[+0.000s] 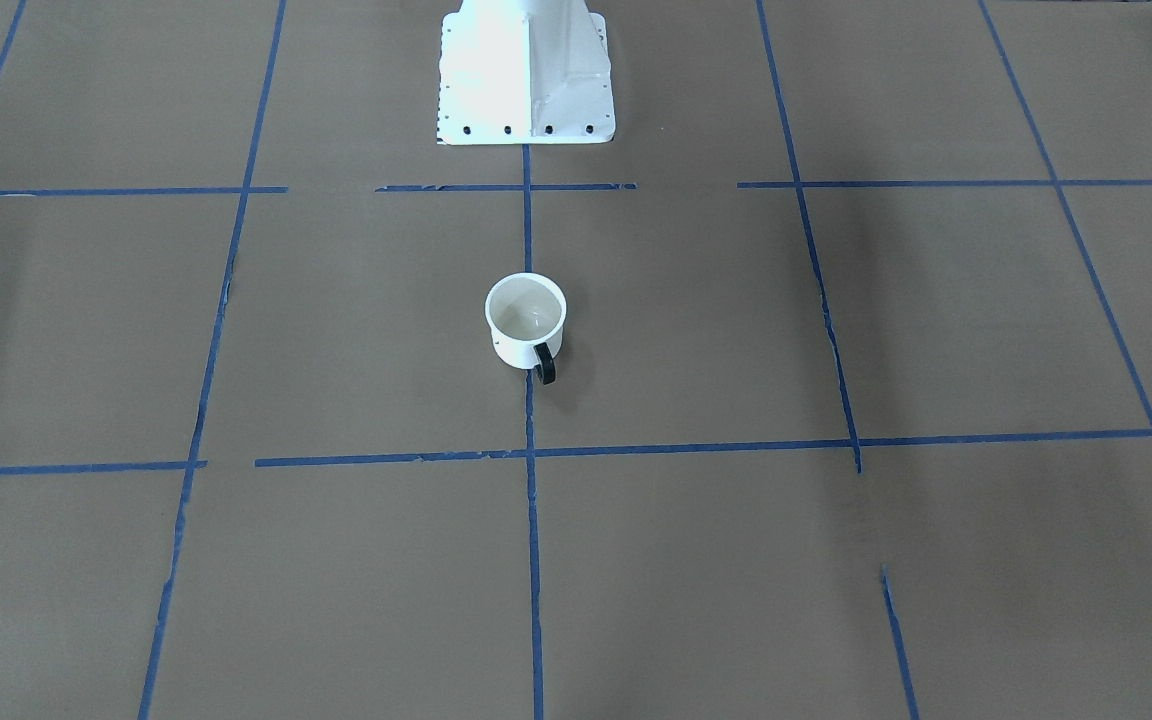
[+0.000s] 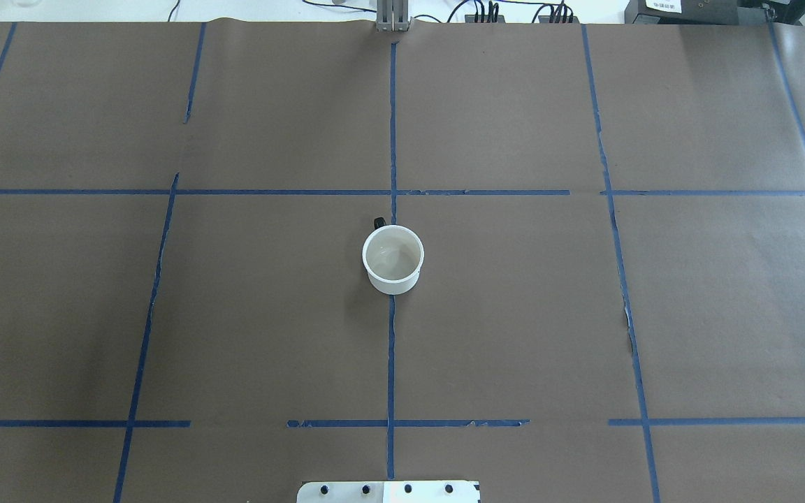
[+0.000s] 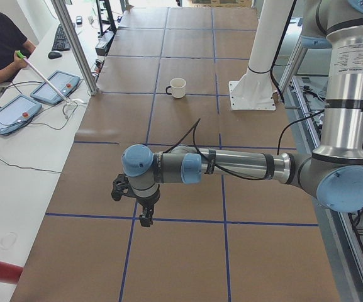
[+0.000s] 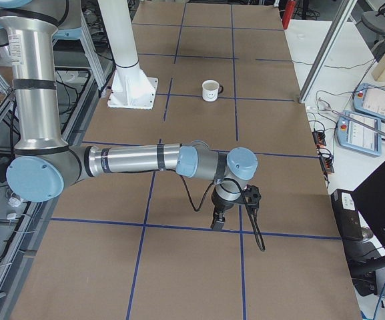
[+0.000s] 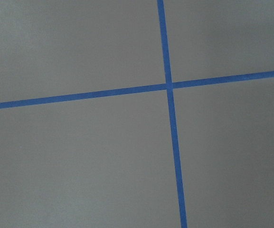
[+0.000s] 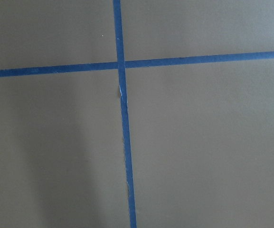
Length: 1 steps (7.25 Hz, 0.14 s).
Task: Flip mug
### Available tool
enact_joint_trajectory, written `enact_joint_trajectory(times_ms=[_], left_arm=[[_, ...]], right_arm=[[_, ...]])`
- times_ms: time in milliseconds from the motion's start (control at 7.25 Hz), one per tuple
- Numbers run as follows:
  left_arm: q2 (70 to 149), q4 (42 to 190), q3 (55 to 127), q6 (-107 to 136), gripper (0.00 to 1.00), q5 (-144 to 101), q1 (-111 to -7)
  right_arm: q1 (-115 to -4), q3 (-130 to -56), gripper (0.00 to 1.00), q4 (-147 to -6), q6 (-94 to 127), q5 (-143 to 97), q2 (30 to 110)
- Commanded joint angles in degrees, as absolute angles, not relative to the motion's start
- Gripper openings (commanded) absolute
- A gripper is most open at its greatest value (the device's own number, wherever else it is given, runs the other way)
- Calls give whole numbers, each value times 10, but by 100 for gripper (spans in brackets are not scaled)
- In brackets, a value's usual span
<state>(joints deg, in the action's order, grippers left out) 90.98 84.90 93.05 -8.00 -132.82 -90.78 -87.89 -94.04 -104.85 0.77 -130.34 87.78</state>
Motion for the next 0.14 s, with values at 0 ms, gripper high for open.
enact_joint_trajectory(times_ms=[0], left_arm=[[910, 849, 931, -80, 100, -1328, -908]], right_arm=[[-879, -940, 100, -1049, 7, -1303, 878]])
